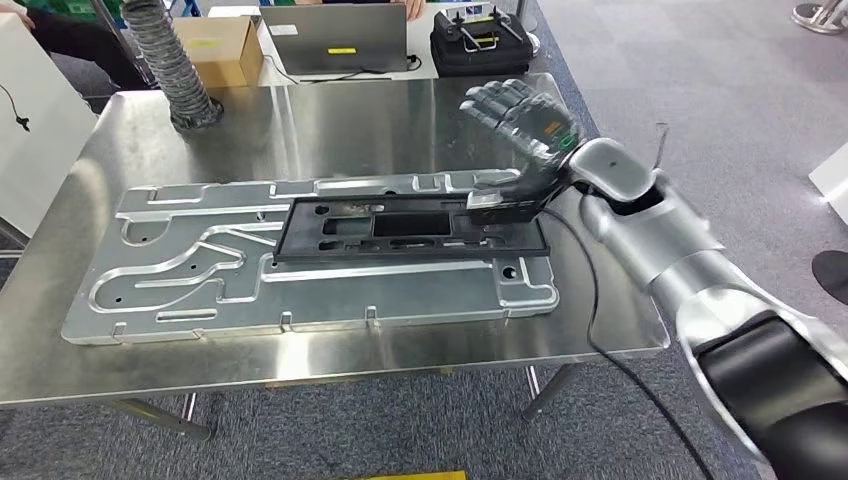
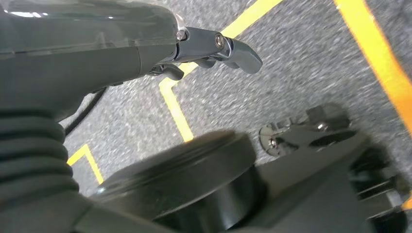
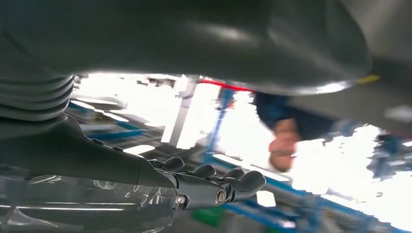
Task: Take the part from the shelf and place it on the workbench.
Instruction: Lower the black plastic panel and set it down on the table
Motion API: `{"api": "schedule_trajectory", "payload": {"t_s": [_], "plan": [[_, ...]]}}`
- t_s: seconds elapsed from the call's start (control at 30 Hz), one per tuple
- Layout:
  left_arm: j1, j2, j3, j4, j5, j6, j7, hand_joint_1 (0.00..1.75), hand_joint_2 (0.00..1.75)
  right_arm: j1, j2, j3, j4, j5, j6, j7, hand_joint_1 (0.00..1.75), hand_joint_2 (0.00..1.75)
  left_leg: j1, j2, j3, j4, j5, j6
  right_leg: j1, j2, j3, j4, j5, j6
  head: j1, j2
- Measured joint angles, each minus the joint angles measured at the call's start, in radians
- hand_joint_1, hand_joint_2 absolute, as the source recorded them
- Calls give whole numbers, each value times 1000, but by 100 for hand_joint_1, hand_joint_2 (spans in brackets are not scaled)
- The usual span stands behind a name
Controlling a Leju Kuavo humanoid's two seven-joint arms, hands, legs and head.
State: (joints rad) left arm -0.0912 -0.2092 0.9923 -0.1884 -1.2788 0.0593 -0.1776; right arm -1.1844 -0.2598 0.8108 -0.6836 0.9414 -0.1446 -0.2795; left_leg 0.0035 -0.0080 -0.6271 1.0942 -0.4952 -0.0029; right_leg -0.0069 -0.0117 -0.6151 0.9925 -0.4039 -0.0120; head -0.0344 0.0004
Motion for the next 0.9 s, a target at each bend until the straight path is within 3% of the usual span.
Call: {"api": "schedule_trajectory", "payload": {"t_s": [0.07,0.1,0.13,0.17,0.23,0.3,0.37,0.43,0.5,0.57,0.6,0.63,0.67,0.7,0.77,0.8,0.83,0.9], "plan": [[3,1,2,0,-3,-6,4,0,0,-4,-114,-50,-55,-54,18,11,0,0,4,2,-53,134,-71,-6,1,-9,1,-1,2,-1,0,0],[3,1,2,0,-5,-8,5,0,0,3,-178,-77,-86,-88,25,14,0,0,6,2,-76,190,-93,-9,0,-15,0,0,2,1,0,0],[5,2,2,0,-7,-9,5,0,0,16,-251,-110,-122,-131,30,14,0,0,9,3,-83,215,-95,-11,0,-21,0,2,1,3,0,0],[6,3,3,0,-7,-10,4,0,0,38,-327,-146,-161,-179,32,14,0,0,11,3,-71,197,-77,-12,-2,-26,1,3,0,7,0,0],[8,5,3,0,-6,-11,-2,0,0,124,-487,-247,-247,-292,17,20,0,0,18,-1,-3,69,-15,-12,-5,-36,2,7,-3,20,0,0],[10,6,4,0,-5,-12,-11,0,0,293,-639,-410,-343,-384,-5,15,0,0,21,-12,52,-39,16,-3,0,-45,1,13,-5,35,1,0],[14,6,5,0,-5,-12,-15,0,0,485,-739,-611,-434,-401,7,1,0,0,17,-16,59,-60,15,12,0,-46,-1,13,0,50,1,0],[13,7,5,0,-4,-12,-16,0,0,611,-788,-784,-508,-374,39,2,0,0,12,-5,56,-65,23,31,-10,-32,-8,16,-3,63,2,0],[6,7,5,0,-4,-12,-18,0,0,681,-821,-896,-561,-353,57,17,0,0,9,8,52,-73,37,47,-17,-9,-33,72,-57,72,2,0],[-1,7,5,0,0,-10,-25,0,0,777,-838,-995,-603,-344,65,26,0,0,7,15,40,-73,50,56,-17,3,-69,195,-145,78,2,0],[-3,7,5,0,5,-7,-29,0,0,850,-835,-1065,-624,-340,74,17,0,0,6,16,33,-73,56,58,-17,5,-80,252,-174,80,2,0],[-2,7,6,0,12,-4,-33,0,0,928,-820,-1153,-644,-330,87,-7,0,0,5,14,26,-73,62,59,-18,6,-77,282,-185,82,2,0],[-1,7,9,0,22,-1,-34,0,0,998,-791,-1257,-659,-314,101,-41,0,0,4,10,18,-72,68,58,-20,6,-57,274,-177,82,2,0],[1,7,14,0,32,3,-33,0,0,1048,-752,-1366,-662,-290,108,-79,0,0,3,6,10,-72,75,58,-21,6,-18,225,-156,80,1,0],[5,6,25,0,48,10,-24,0,0,1099,-669,-1571,-626,-220,85,-146,0,0,-1,-3,-3,-73,88,52,-20,2,81,78,-125,72,1,0],[7,5,30,0,53,13,-18,0,0,1113,-633,-1652,-588,-181,59,-171,0,0,-2,-7,-4,-76,95,47,-17,-1,116,24,-115,67,1,0],[9,3,34,0,55,15,-11,0,0,1120,-604,-1713,-543,-145,30,-193,0,0,-2,-9,-3,-78,100,41,-12,-3,132,-6,-114,61,1,0],[11,0,41,0,55,17,0,0,0,1130,-554,-1795,-449,-93,-27,-226,0,0,-1,-9,-1,-82,111,26,-4,-3,127,-14,-100,47,2,0]]}}
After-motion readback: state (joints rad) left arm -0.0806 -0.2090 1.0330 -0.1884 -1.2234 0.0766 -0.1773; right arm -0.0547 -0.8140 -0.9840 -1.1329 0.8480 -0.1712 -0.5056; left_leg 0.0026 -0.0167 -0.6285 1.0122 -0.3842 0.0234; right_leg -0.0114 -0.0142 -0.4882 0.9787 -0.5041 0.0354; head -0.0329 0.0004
